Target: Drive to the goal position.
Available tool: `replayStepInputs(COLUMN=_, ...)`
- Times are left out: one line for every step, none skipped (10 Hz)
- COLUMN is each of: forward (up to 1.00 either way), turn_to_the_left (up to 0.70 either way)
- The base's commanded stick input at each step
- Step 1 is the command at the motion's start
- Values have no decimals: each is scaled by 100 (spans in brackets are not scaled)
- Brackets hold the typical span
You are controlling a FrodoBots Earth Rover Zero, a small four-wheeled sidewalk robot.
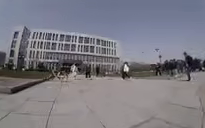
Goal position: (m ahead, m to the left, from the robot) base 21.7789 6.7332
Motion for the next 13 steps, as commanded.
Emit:
replayStepInputs(forward=100, turn_to_the_left=0)
replayStepInputs(forward=100, turn_to_the_left=0)
replayStepInputs(forward=100, turn_to_the_left=0)
replayStepInputs(forward=100, turn_to_the_left=0)
replayStepInputs(forward=100, turn_to_the_left=0)
replayStepInputs(forward=100, turn_to_the_left=15)
replayStepInputs(forward=100, turn_to_the_left=32)
replayStepInputs(forward=100, turn_to_the_left=40)
replayStepInputs(forward=100, turn_to_the_left=40)
replayStepInputs(forward=100, turn_to_the_left=40)
replayStepInputs(forward=100, turn_to_the_left=35)
replayStepInputs(forward=100, turn_to_the_left=20)
replayStepInputs(forward=100, turn_to_the_left=5)
